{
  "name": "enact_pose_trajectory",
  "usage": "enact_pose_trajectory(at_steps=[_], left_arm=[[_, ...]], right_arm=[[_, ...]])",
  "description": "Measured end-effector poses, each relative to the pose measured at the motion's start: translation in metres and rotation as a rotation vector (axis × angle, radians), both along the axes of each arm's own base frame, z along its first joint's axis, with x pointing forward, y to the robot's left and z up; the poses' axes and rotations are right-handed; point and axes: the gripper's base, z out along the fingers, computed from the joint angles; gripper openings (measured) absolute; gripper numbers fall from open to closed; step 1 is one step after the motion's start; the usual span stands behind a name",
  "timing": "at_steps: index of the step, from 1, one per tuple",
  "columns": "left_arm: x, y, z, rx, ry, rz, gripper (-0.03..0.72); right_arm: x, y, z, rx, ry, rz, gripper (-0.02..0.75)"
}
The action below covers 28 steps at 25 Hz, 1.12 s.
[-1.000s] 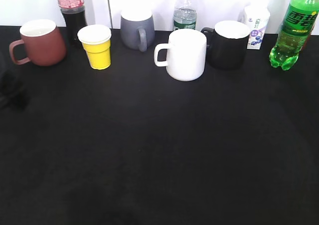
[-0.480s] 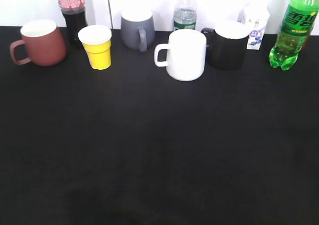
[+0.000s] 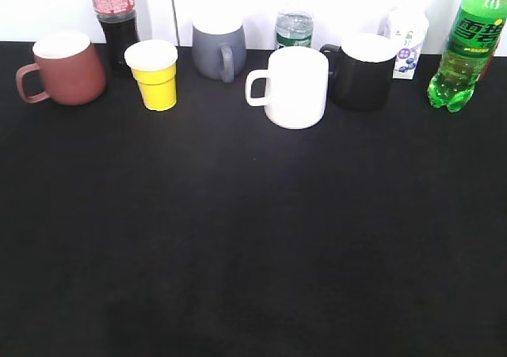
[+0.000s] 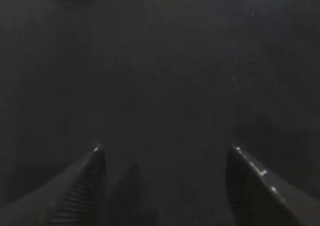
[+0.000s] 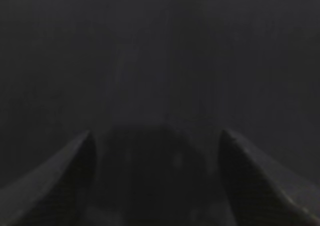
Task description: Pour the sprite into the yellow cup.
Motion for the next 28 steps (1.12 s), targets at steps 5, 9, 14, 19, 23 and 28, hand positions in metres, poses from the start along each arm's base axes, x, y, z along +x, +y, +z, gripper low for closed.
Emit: enact_pose_trajectory(at_steps=[5, 9, 14, 19, 23, 28], left_arm=[[0.0, 0.0, 0.0, 0.001, -0.002, -0.002, 0.566], [0.0, 0.0, 0.0, 0.003, -0.002, -0.003, 0.566], [-0.001, 0.0, 0.0, 0.0, -0.009, 0.005, 0.566], [-0.019, 0.003, 0.0, -0.021, -0.127, 0.213, 0.566], [-0.019, 0.003, 0.0, -0.02, -0.129, 0.238, 0.566], [-0.019, 0.003, 0.0, -0.02, -0.129, 0.238, 0.566]], right_arm=[[0.005, 0.002, -0.003, 0.024, -0.036, 0.009, 0.581], [0.005, 0.002, -0.003, 0.024, -0.037, 0.008, 0.581], [0.006, 0.002, -0.003, 0.024, -0.038, 0.008, 0.581], [-0.002, 0.002, -0.002, 0.023, -0.092, -0.024, 0.581], [-0.008, 0.002, -0.002, 0.026, -0.127, -0.023, 0.581], [-0.008, 0.003, -0.002, 0.028, -0.128, -0.021, 0.581]])
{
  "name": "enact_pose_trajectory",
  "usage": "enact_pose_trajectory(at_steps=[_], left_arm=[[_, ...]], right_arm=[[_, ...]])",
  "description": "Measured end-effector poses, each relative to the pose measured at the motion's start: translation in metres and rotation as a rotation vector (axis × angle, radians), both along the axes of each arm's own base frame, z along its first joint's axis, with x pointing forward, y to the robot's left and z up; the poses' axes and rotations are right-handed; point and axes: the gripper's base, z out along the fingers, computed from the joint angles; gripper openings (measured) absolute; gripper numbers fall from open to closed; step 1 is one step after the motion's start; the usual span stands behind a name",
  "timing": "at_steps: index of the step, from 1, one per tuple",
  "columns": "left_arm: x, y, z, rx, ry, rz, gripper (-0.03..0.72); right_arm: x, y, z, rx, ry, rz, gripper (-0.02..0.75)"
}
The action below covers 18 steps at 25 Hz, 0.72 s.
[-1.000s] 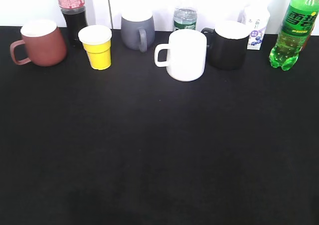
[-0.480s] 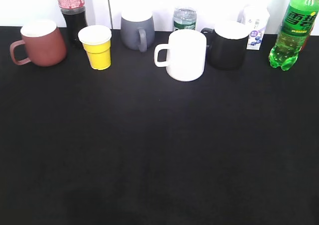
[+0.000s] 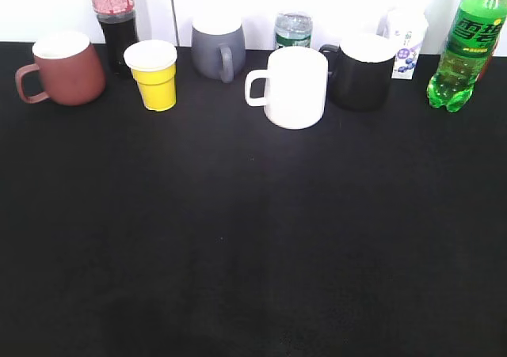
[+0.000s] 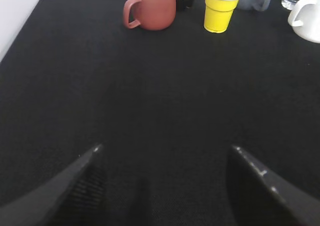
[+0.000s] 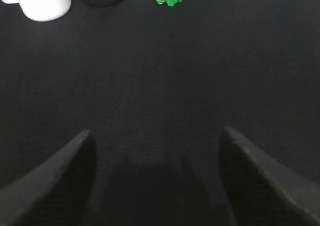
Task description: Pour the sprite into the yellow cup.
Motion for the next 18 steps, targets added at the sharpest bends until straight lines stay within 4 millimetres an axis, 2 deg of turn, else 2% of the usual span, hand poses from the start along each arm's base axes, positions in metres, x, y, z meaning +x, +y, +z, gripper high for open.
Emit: enact_pose_trajectory(at_steps=[18], left_arm=[[0.0, 0.0, 0.0, 0.0, 0.0, 0.0, 0.566]], right_arm=[[0.0, 0.0, 0.0, 0.0, 0.0, 0.0, 0.581]])
